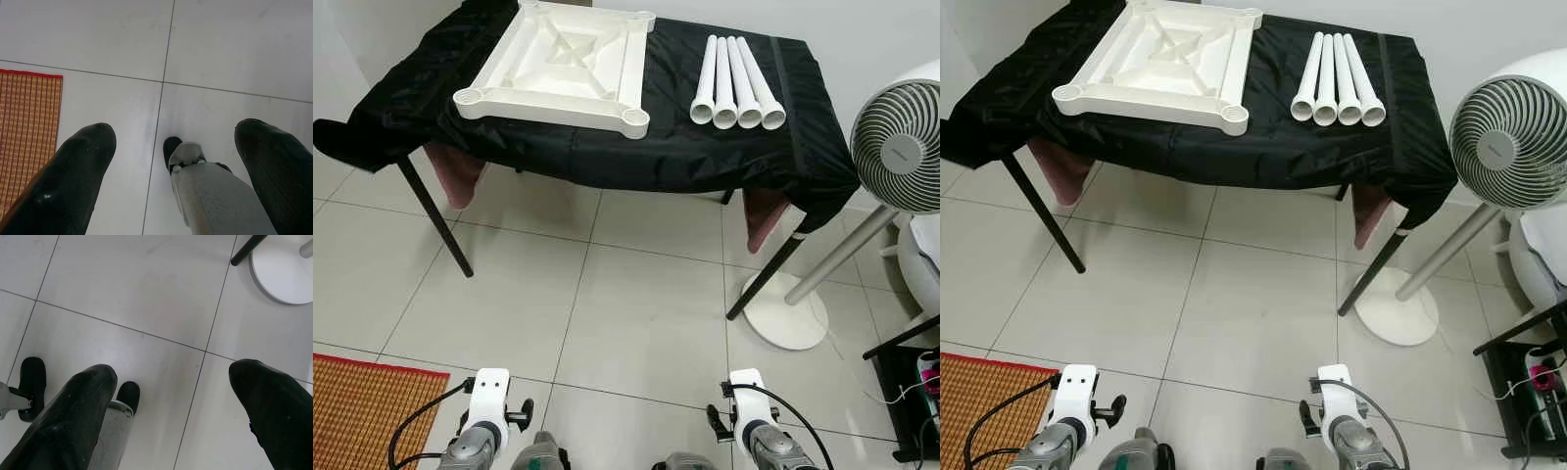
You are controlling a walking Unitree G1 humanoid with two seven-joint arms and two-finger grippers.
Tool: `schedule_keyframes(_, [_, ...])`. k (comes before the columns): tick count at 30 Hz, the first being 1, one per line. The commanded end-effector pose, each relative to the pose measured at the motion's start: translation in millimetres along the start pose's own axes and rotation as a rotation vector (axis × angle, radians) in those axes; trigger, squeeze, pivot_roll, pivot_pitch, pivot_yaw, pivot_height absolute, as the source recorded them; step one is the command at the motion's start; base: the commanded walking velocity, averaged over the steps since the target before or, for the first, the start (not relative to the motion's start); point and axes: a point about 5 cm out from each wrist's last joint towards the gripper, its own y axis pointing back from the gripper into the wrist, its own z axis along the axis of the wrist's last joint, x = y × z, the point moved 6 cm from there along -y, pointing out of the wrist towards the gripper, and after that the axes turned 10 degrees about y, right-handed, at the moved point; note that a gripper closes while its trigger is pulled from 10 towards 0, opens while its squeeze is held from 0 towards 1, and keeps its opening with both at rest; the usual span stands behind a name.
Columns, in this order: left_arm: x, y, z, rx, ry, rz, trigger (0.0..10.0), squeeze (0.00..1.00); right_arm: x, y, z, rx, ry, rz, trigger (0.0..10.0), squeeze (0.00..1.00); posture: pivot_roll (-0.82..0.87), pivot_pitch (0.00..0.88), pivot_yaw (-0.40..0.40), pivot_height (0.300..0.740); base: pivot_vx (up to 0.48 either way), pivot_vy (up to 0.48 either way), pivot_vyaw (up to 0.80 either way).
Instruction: Building children table
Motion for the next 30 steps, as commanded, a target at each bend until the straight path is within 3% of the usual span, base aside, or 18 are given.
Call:
schedule_keyframes(1, [0.5, 1.1, -2, 0.006, 0.002, -0.015, 10.0, 0.0, -1.3, 2.0, -7, 0.015, -0.014, -0.008, 10.0, 0.0, -0.01, 0.0, -0.008, 0.74, 0.0, 0.0, 0.0])
schedule_keyframes(3, [-3.3, -1.4, 16, -0.069, 0.037, -0.036, 10.0, 0.0, -4.4, 0.1, 6, -0.037, -0.028, -0.015, 10.0, 0.0, -0.01, 0.0, -0.003, 0.74, 0.0, 0.0, 0.0])
schedule_keyframes(7, [-8.5, -3.6, 30, -0.12, 0.047, -0.057, 10.0, 0.0, -4.1, -1.5, 15, -0.067, -0.036, -0.012, 10.0, 0.0, -0.01, 0.0, -0.002, 0.74, 0.0, 0.0, 0.0])
schedule_keyframes(11, [-16.0, -4.6, 15, -0.046, 0.005, -0.069, 10.0, 0.0, 5.2, -1.5, 5, -0.014, 0.005, 0.012, 10.0, 0.0, -0.01, 0.0, -0.004, 0.74, 0.0, 0.0, 0.0])
schedule_keyframes(17, [-14.2, -2.1, -1, 0.012, -0.006, -0.056, 10.0, 0.0, 9.7, 0.0, -2, 0.012, 0.007, 0.025, 10.0, 0.0, -0.01, 0.0, 0.001, 0.74, 0.0, 0.0, 0.0])
schedule_keyframes(25, [-12.4, -0.8, -3, 0.01, 0.007, -0.053, 10.0, 0.0, 11.3, 2.6, -12, 0.038, 0.005, 0.031, 10.0, 0.0, -0.01, 0.0, 0.0, 0.74, 0.0, 0.0, 0.0])
schedule_keyframes(30, [-9.2, -1.2, 8, -0.036, 0.006, -0.05, 10.0, 0.0, 7.7, 2.3, -8, 0.015, -0.01, 0.024, 10.0, 0.0, -0.01, 0.0, 0.002, 0.74, 0.0, 0.0, 0.0])
